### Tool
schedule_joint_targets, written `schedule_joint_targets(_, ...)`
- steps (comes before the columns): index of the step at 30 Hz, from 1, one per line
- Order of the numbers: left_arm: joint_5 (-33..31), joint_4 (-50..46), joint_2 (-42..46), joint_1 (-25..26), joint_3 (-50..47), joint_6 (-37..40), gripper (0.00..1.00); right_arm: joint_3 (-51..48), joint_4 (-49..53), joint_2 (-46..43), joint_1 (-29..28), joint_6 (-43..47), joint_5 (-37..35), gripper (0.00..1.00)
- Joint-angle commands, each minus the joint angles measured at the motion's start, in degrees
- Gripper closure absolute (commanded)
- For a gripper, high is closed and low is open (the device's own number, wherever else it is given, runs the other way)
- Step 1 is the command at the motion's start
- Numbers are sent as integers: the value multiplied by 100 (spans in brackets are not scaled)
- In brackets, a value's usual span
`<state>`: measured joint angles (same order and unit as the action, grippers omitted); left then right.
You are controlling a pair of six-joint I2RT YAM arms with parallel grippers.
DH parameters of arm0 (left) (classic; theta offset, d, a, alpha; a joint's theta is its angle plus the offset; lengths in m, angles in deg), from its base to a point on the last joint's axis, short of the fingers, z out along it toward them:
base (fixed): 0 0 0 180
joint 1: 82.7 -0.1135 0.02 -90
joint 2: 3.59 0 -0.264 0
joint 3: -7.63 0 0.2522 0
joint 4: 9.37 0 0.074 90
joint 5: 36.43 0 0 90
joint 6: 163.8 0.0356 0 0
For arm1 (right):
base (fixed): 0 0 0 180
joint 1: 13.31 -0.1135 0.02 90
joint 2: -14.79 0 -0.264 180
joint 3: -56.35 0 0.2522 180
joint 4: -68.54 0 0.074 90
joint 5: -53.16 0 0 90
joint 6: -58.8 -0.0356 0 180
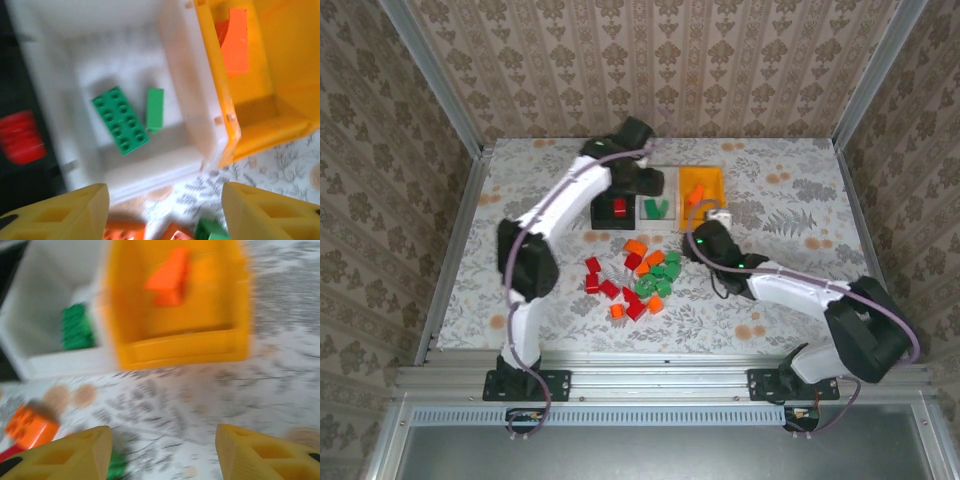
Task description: Sort the legos into containers by color
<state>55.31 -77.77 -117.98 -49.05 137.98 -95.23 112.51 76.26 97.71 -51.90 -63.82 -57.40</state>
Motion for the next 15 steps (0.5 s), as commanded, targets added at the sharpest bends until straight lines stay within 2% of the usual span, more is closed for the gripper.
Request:
schedule_joint_targets(1, -152, 13, 1238, -1000, -830, -46, 21, 601, 151, 504, -667, 697, 171, 42)
schedule_joint_targets(3, 250, 530, 1703, -1724, -1649, -378, 16, 1089, 391, 917, -1163, 923, 77, 43)
schedule_joint_targets(5, 910, 1090, 1993, -2542, -2425, -812, 7, 1739, 786, 1402, -1627, 1362, 136, 42)
schedule_joint_targets(8, 1884, 1671, 2121, -3462, -3268, -1367, 7, 2942, 1923, 2244, -2151, 2056, 245, 40)
schedule_joint_targets(11, 2546, 2342, 2200, -3852, -3965, -1889, 8, 3676, 2666, 2876, -2432, 2420, 203, 38)
schedule_joint_targets(15, 2647, 2452, 2101, -3865, -4057, -2044, 9, 3991, 3028, 3225, -2562, 2268, 485, 35)
